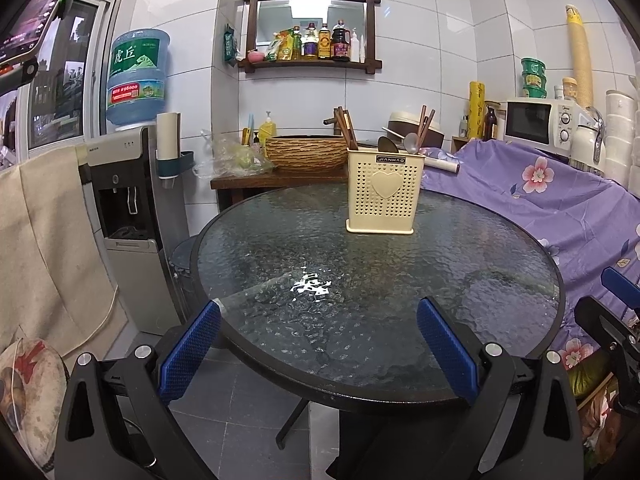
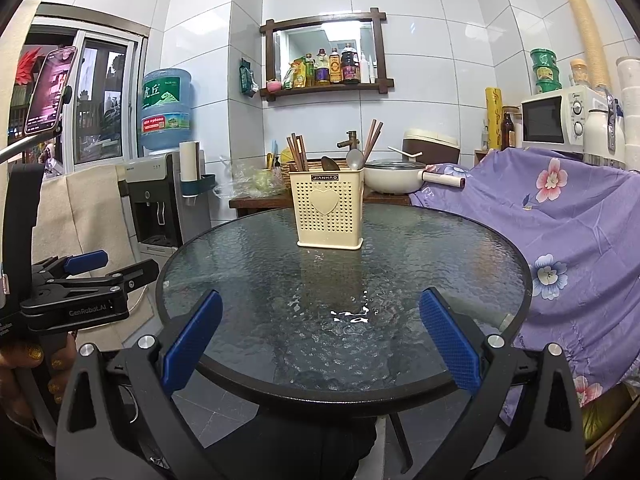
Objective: Organize utensils
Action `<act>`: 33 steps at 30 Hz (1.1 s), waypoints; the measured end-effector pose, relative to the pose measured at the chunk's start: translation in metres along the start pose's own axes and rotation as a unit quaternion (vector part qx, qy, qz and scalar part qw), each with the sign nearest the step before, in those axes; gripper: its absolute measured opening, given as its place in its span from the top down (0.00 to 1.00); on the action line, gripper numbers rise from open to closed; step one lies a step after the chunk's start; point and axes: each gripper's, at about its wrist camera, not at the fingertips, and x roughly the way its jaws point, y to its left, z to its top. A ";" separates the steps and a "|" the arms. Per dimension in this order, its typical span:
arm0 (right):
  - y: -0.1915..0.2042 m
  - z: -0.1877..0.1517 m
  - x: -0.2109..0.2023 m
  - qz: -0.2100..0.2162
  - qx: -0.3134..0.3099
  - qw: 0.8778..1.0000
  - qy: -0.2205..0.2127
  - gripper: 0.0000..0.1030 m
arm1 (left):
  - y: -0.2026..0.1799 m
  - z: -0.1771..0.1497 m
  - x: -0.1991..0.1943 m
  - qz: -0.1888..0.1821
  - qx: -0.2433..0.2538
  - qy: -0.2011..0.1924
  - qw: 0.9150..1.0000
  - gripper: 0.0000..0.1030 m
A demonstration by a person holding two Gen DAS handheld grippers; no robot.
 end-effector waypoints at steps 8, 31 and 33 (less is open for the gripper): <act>0.000 0.000 0.001 -0.001 0.002 1.000 0.000 0.06 | 0.002 0.001 -0.001 0.001 0.000 0.000 1.000 0.06; 0.001 -0.002 0.003 0.001 0.002 1.000 0.002 0.06 | 0.004 0.000 -0.003 0.002 -0.001 0.000 1.000 0.06; 0.001 -0.002 0.002 0.000 0.001 1.000 0.002 0.06 | 0.004 0.000 -0.003 0.004 -0.001 -0.001 1.000 0.06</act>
